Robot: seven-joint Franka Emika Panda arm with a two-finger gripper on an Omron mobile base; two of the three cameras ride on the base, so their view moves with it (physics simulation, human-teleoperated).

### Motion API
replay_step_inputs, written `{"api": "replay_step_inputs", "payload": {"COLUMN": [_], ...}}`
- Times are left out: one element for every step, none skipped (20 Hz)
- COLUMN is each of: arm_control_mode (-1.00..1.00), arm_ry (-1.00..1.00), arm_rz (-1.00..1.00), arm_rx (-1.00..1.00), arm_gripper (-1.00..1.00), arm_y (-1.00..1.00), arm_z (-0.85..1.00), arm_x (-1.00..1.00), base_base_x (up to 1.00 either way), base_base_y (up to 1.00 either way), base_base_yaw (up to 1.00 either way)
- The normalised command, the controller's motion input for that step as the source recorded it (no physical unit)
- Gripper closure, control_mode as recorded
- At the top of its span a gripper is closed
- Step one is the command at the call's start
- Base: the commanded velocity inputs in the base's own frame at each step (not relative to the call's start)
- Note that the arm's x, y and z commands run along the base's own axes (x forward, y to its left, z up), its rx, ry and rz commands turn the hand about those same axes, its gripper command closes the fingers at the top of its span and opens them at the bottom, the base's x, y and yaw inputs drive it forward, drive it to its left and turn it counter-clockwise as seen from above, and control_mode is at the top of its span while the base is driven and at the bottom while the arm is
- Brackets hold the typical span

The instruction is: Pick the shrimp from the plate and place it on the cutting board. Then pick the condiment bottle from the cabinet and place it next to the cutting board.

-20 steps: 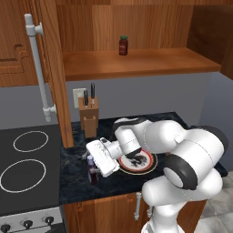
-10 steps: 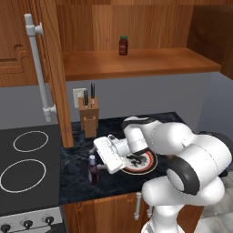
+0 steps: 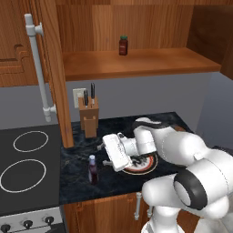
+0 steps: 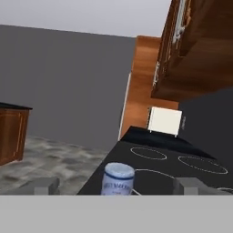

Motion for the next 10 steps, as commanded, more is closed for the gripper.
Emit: {"api": "replay_step_inputs", "payload": {"arm_control_mode": [-1.0, -1.0, -1.0, -1.0, -1.0, -1.0, -1.0, -1.0, -1.0, -1.0], "arm_ry": [-0.05, -0.07, -0.09, -0.09, -0.07, -0.07, -0.08, -0.09, -0.09, -0.09], "arm_rz": [-0.25, -0.28, -0.3, -0.35, -0.38, -0.39, -0.39, -0.39, -0.38, -0.38], "arm_rx": [0.03, 0.04, 0.04, 0.03, 0.05, 0.04, 0.04, 0.04, 0.05, 0.04], "arm_gripper": [-1.0, -1.0, -1.0, -1.0, -1.0, -1.0, -1.0, -1.0, -1.0, -1.0], "arm_y": [-0.28, -0.28, -0.29, -0.3, -0.35, -0.33, -0.32, -0.32, -0.32, -0.32], "arm_z": [0.35, 0.38, 0.4, 0.4, 0.42, 0.42, 0.44, 0.46, 0.47, 0.47], "arm_x": [-0.24, -0.29, -0.3, -0.31, -0.29, -0.25, -0.24, -0.24, -0.25, -0.25], "base_base_x": [0.0, 0.0, 0.0, 0.0, 0.0, 0.0, 0.0, 0.0, 0.0, 0.0], "base_base_y": [0.0, 0.0, 0.0, 0.0, 0.0, 0.0, 0.0, 0.0, 0.0, 0.0], "base_base_yaw": [0.0, 0.0, 0.0, 0.0, 0.0, 0.0, 0.0, 0.0, 0.0, 0.0]}}
